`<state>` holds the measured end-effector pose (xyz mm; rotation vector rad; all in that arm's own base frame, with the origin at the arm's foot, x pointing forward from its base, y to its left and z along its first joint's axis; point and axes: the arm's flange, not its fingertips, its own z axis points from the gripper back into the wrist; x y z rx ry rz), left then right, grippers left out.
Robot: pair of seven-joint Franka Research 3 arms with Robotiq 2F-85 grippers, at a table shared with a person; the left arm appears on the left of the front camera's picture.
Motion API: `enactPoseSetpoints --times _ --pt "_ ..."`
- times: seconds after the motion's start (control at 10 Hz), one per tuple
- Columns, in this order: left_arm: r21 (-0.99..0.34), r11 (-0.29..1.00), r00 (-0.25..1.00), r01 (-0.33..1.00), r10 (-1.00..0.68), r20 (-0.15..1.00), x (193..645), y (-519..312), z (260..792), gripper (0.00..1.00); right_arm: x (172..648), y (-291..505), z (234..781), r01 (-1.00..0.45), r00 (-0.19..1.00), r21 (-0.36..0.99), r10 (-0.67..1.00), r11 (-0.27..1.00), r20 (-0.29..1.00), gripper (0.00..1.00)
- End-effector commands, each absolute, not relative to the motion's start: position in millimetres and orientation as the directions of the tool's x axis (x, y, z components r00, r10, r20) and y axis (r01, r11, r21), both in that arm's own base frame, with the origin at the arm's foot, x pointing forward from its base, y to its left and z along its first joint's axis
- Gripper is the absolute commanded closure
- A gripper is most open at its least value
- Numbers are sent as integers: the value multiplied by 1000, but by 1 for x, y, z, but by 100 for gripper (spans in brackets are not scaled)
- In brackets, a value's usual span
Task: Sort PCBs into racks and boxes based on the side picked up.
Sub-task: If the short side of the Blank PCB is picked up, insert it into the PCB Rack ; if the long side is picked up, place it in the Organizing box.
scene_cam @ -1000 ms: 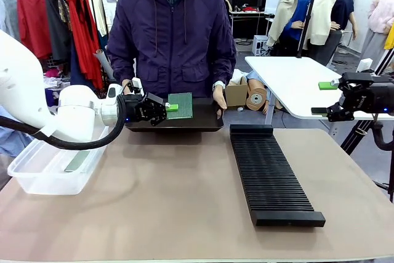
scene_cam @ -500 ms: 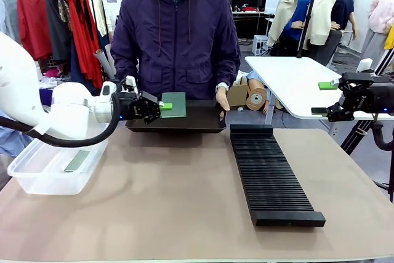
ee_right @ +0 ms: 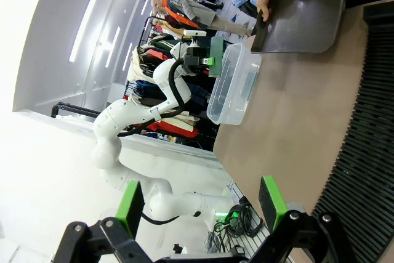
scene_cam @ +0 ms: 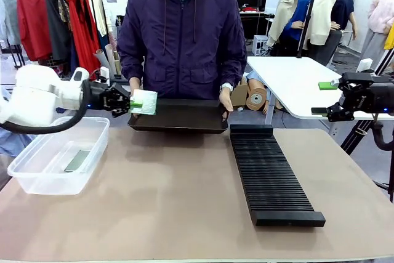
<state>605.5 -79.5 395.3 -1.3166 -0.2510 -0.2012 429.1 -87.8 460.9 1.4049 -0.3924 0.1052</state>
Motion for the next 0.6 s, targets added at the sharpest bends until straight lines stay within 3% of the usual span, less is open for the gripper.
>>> enactPoseSetpoints --times 0.0,0.3,0.5 --pt "-865 419 957 276 -40 286 607 -44 416 100 428 -87 462 -308 929 936 -159 172 335 0" --pt "-769 585 952 258 -16 307 605 5 439 100 428 -87 462 -308 929 936 -159 172 335 0" --pt "-664 727 963 175 14 269 602 28 448 100 428 -87 462 -308 929 936 -159 172 335 0"
